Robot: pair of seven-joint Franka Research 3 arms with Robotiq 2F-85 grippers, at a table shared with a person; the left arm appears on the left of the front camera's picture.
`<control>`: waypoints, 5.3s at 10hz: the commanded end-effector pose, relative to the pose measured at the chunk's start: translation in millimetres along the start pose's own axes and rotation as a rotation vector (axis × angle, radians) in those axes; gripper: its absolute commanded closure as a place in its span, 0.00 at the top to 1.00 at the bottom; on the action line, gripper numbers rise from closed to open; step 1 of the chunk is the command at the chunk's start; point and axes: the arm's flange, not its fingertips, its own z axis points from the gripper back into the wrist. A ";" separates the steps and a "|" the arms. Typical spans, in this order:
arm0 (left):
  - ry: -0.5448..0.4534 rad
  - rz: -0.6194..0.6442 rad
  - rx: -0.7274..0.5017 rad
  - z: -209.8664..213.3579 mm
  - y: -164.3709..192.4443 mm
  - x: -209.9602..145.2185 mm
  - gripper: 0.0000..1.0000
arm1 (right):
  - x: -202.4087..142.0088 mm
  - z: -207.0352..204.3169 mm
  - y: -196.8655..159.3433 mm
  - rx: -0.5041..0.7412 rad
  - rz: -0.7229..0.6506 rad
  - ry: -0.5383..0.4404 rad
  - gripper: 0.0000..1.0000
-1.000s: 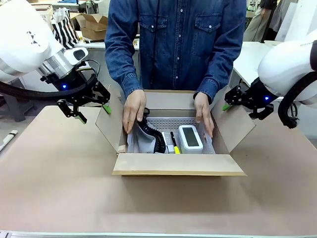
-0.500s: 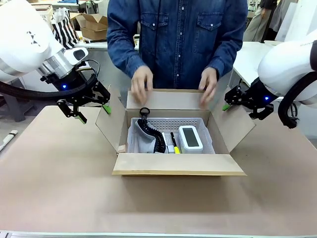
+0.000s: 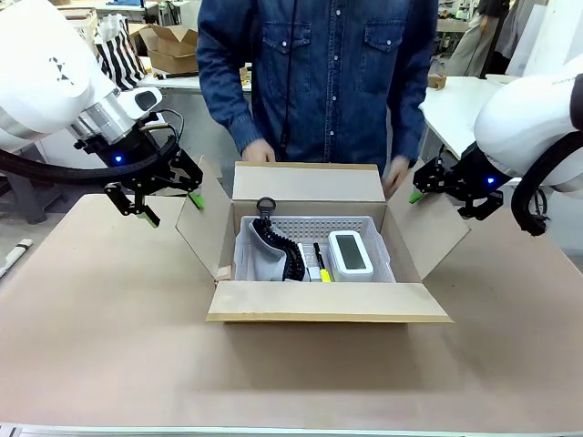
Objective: Pack the gift set into the box.
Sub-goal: Lift both hands away from the flaps of the Package Box, then press and hold the closed box until the human finishes sealing it.
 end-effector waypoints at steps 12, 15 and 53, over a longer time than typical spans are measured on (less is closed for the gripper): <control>0.000 -0.008 0.014 1.2 1.3 0.2 1.00 | 0.6 2.6 0.4 -0.009 0.000 -0.007 1.00; 0.025 -0.162 -0.272 22.0 -7.1 -13.3 1.00 | -3.4 24.7 1.5 0.353 0.153 0.116 1.00; -0.028 -0.473 -1.152 100.9 84.6 -67.9 1.00 | -17.4 131.3 -75.1 1.220 0.047 0.331 1.00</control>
